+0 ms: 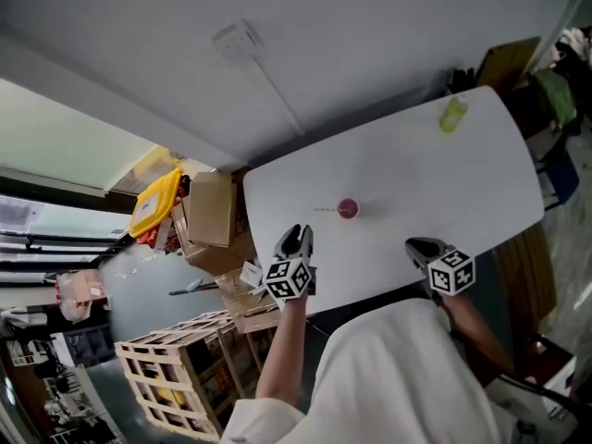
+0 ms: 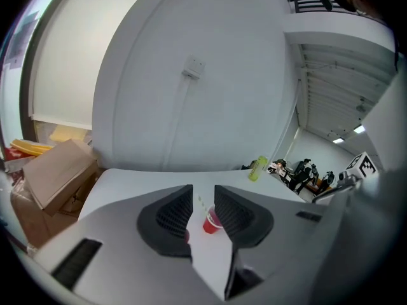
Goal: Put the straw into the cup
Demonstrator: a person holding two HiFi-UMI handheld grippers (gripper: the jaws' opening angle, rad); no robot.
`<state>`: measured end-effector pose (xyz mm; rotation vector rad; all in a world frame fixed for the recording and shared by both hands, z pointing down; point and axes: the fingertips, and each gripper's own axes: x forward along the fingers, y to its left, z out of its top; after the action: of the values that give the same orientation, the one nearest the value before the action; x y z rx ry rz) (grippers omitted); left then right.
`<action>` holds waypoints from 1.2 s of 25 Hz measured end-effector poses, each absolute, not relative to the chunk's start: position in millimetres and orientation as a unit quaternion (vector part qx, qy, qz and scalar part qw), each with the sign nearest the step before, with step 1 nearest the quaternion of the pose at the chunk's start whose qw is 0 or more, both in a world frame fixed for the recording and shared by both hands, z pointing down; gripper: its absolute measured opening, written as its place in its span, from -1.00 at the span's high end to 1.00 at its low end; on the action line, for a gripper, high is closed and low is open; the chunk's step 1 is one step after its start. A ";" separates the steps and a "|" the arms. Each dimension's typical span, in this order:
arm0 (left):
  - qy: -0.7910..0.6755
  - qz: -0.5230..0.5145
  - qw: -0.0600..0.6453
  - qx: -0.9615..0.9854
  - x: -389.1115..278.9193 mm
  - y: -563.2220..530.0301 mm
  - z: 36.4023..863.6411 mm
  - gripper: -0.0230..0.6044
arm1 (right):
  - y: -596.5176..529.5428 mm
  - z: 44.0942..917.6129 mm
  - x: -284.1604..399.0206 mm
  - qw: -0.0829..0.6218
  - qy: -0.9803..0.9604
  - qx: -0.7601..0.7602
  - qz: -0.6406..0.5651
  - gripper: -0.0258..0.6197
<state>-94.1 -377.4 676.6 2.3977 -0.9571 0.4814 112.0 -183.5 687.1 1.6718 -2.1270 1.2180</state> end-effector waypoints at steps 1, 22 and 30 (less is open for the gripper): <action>-0.352 0.173 0.256 0.884 -99.9 -372.2 673.4 0.58 | -179.7 683.8 110.1 0.085 -0.713 0.566 0.405 0.79; -0.320 0.125 0.262 0.902 -219.2 -229.2 619.0 0.92 | -53.8 628.7 35.8 0.076 -0.702 0.631 0.321 0.79; -0.308 0.104 0.262 0.909 -231.5 -180.4 595.9 0.92 | -26.5 600.9 41.6 0.047 -0.710 0.650 0.267 0.79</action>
<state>-231.5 -180.4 595.9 2.4587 -0.8323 0.2811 41.6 -26.5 600.9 1.9828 -2.1651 0.8158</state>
